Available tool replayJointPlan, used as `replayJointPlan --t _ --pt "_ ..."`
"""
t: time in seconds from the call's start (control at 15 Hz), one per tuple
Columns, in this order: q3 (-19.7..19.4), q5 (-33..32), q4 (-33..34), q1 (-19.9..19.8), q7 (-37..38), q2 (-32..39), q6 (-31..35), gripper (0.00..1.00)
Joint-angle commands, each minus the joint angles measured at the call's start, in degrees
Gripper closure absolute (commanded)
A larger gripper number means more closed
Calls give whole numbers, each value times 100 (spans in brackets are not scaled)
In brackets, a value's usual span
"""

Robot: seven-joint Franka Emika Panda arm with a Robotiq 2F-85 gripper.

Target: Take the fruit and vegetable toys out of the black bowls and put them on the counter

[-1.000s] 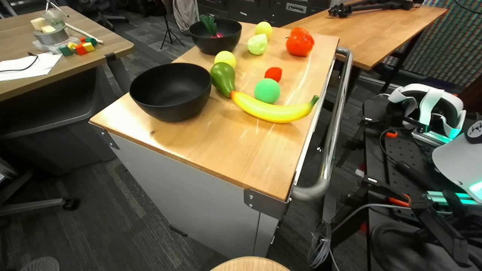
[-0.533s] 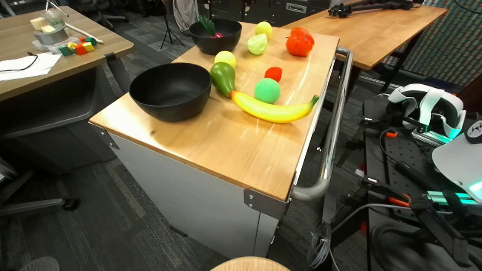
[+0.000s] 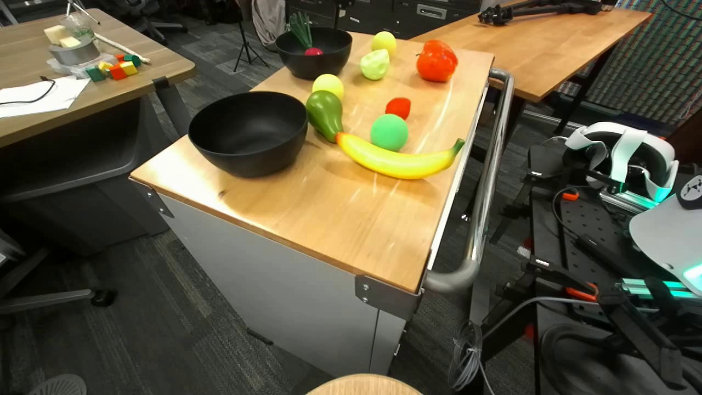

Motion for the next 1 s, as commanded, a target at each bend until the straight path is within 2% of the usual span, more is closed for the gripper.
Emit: replayJointPlan --t 0.0,0.87,0.93 --pt "-37 329 429 34 20 39 -338 0" --pt "-282 184 1622 64 937 1014 -412 0" --pt "-291 185 1714 54 1002 1089 -432 7"
